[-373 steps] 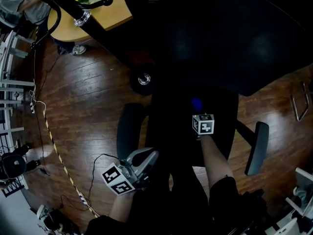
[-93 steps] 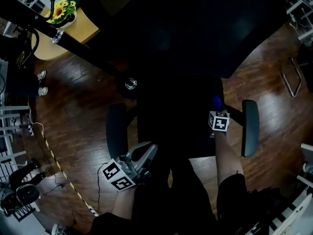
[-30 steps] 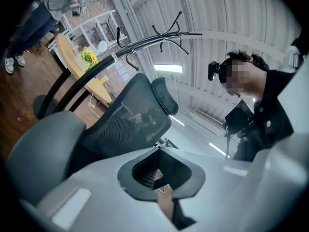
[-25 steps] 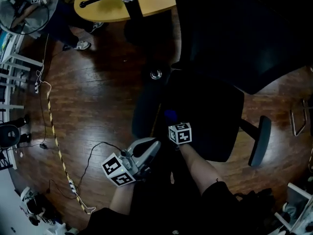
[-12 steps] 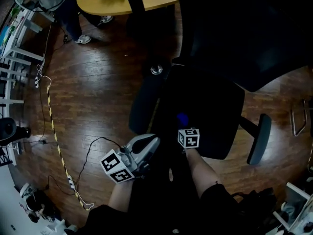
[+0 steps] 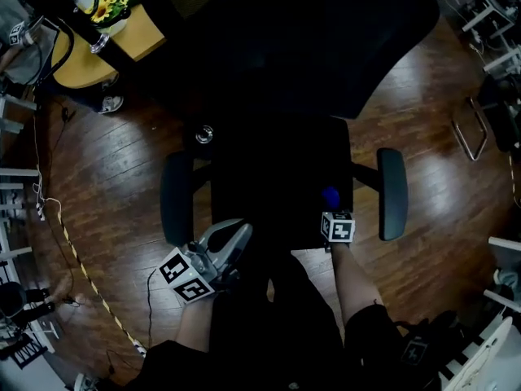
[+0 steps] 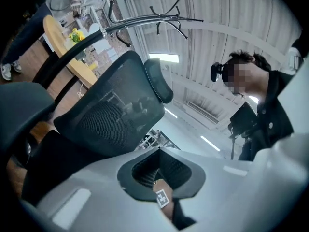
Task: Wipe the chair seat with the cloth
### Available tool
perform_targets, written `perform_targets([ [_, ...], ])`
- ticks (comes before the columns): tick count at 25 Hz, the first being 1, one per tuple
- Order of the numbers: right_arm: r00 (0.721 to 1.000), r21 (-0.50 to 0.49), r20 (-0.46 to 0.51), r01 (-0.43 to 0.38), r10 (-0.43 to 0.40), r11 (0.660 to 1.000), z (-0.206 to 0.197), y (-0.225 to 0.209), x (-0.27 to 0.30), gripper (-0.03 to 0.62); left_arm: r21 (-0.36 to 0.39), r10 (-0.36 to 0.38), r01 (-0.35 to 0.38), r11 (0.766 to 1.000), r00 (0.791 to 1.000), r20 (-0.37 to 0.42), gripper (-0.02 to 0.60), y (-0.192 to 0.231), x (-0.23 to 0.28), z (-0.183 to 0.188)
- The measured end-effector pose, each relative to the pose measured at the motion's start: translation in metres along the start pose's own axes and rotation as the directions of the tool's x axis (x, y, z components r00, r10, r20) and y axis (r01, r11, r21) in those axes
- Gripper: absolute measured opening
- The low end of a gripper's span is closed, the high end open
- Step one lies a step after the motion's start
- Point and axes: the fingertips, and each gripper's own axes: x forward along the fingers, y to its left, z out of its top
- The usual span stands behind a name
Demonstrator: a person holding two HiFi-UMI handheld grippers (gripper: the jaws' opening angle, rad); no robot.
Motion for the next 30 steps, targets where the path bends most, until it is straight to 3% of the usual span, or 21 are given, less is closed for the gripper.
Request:
perform_targets([
  [5, 1.000, 0.011, -0.001, 0.031, -0.031, 0.999, 0.004, -0.018, -0.010, 0.037, -0.007, -0.048, 0.047, 0.999, 0.998, -0.042, 0.002, -0.008, 0.026, -0.009],
  [11, 1.000, 0.022, -0.006, 0.016, -0.016, 1.000, 0.003, -0.020, -0.005, 0.037, -0.004, -0.023, 0.023, 1.000, 0.999, -0.034, 0.002, 0.001, 0.020, -0.007],
  [14, 0.999, -0.016, -0.017, -0.035, 0.035, 0.999, 0.007, 0.008, -0.002, 0.037, 0.002, 0.011, -0.011, 1.000, 1.000, 0.008, 0.002, 0.007, 0.008, 0.001],
  [17, 0.990, -0.076, -0.048, -0.136, 0.132, 0.988, 0.006, 0.068, 0.010, 0.037, 0.008, 0.047, -0.047, 0.999, 0.998, 0.051, 0.002, 0.011, -0.008, 0.011],
  [20, 0.958, -0.102, -0.068, -0.283, 0.277, 0.954, 0.007, 0.145, 0.021, 0.037, 0.017, 0.095, -0.097, 0.995, 0.990, 0.103, 0.002, 0.013, -0.030, 0.021],
  [24, 0.873, -0.175, -0.156, -0.485, 0.463, 0.857, 0.003, 0.242, 0.027, 0.037, 0.023, 0.179, -0.186, 0.982, 0.965, 0.191, 0.002, 0.013, -0.056, 0.030],
  [27, 0.818, -0.198, -0.217, -0.571, 0.533, 0.796, -0.013, 0.293, 0.030, 0.037, 0.010, 0.224, -0.233, 0.972, 0.946, 0.232, 0.002, 0.016, -0.080, 0.030],
  [30, 0.806, -0.211, -0.233, -0.588, 0.544, 0.780, -0.031, 0.323, 0.036, 0.037, -0.001, 0.263, -0.271, 0.963, 0.933, 0.245, 0.002, 0.022, -0.105, 0.029],
])
